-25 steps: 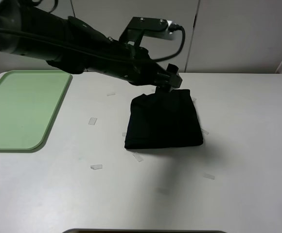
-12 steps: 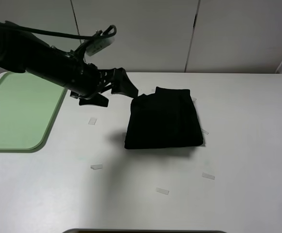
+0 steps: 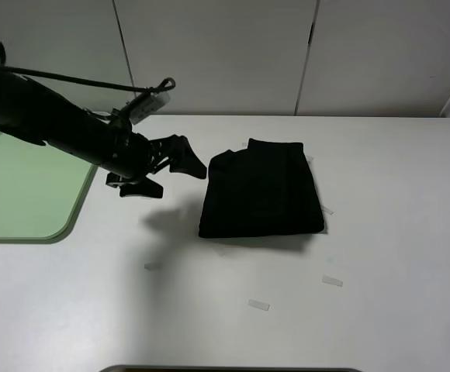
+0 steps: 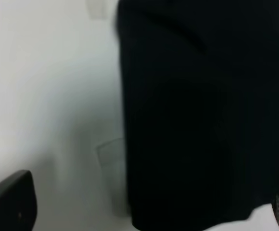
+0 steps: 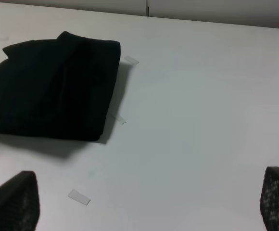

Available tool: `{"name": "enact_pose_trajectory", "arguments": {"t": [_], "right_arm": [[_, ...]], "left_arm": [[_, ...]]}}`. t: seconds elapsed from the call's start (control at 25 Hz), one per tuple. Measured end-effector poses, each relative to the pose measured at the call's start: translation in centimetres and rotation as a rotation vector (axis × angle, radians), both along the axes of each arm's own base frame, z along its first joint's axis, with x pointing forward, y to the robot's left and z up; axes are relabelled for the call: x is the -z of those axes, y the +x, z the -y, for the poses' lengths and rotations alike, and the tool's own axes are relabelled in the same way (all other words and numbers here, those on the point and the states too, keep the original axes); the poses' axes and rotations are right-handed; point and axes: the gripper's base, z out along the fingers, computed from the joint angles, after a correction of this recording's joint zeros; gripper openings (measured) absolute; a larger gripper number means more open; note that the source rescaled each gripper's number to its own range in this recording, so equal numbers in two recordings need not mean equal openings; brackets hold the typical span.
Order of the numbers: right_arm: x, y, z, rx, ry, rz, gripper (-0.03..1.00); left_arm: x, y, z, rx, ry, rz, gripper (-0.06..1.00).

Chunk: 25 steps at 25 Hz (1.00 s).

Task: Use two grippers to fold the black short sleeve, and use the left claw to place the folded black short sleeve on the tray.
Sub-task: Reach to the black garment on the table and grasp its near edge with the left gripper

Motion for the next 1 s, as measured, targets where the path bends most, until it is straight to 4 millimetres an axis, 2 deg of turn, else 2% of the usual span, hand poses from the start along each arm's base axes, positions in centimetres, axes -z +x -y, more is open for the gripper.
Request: {"name": "enact_pose_trajectory", "arguments": {"t": [0.24,0.88,1.0], "right_arm": [[0.0,0.0,0.0,0.000,0.000,0.000,1.00],[0.0,0.0,0.0,0.000,0.000,0.000,1.00],[0.0,0.0,0.0,0.000,0.000,0.000,1.00]], "left_arm": [[2.1,-0.1,1.9,0.010,0.006,-0.018,0.96],[3.8,2.1,6.3,0.010,0.047,0.054,0.95],[4.0,2.6,7.3,0.026,0.040,0.067,0.92]]}}
